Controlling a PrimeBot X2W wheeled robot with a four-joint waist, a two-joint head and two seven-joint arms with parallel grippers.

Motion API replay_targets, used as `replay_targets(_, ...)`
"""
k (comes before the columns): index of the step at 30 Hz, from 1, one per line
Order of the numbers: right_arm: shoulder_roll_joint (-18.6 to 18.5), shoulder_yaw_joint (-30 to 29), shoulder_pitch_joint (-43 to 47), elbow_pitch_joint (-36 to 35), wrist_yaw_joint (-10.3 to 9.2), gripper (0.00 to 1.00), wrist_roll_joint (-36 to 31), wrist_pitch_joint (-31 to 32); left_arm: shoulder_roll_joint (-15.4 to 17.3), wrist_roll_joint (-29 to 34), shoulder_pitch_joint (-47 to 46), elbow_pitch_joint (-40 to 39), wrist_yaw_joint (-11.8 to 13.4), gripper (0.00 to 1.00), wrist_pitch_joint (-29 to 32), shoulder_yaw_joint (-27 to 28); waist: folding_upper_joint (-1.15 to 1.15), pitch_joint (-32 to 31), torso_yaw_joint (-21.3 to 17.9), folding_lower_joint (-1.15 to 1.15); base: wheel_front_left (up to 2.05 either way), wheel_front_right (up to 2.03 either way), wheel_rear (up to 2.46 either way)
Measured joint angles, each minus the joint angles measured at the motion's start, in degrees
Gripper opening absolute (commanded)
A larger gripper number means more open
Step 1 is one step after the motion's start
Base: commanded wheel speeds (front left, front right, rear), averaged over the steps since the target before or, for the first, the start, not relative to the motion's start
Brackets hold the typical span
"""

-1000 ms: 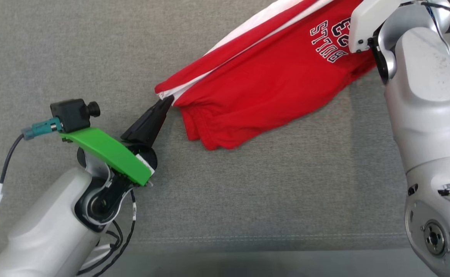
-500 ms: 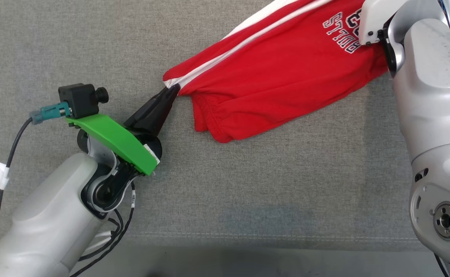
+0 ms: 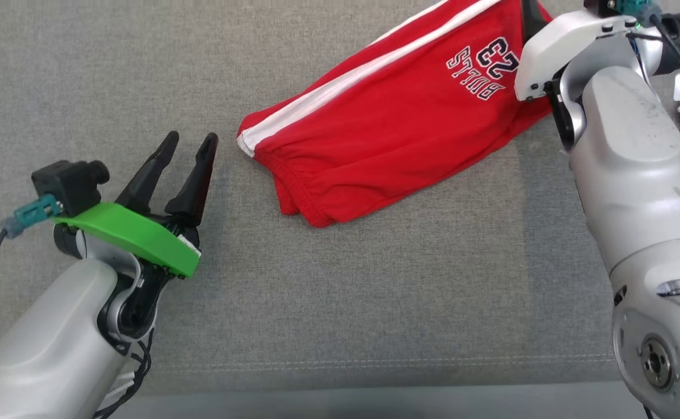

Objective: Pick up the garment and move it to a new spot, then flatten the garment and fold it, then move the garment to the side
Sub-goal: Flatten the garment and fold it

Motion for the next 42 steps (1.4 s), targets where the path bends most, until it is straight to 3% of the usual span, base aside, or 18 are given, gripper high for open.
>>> replay_targets(7, 0.02, 9.13, 12.20, -11.72, -0.01, 1.00, 12.54, -0.04, -1.31, 14.49, 12.50, -9.53, 6.76, 1.00, -0.26, 13.04, 0.00, -4.76, -1.43, -0.01, 0.00, 0.00, 0.00)
replay_targets(21, 0.02, 13.13, 30.31, -22.76, -0.02, 1.00, 22.57, -0.05, -8.87, 33.82, 34.59, -21.31, 10.90, 1.00, -0.32, 24.84, 0.00, -14.87, -4.14, -0.01, 0.00, 0.00, 0.00)
replay_targets(32, -0.03, 9.24, 38.66, -24.18, -0.02, 1.00, 28.03, -0.05, -13.02, 45.26, 41.21, -23.69, 9.96, 1.00, -0.32, 26.81, 0.00, -20.09, -3.97, -0.01, 0.00, 0.00, 0.00)
replay_targets(42, 0.01, 2.45, 29.80, -11.32, -0.02, 1.00, 26.76, -0.05, -15.08, 48.10, 40.70, -24.50, 5.80, 1.00, -0.32, 28.18, 0.00, -17.36, -1.88, -0.01, 0.00, 0.00, 0.00)
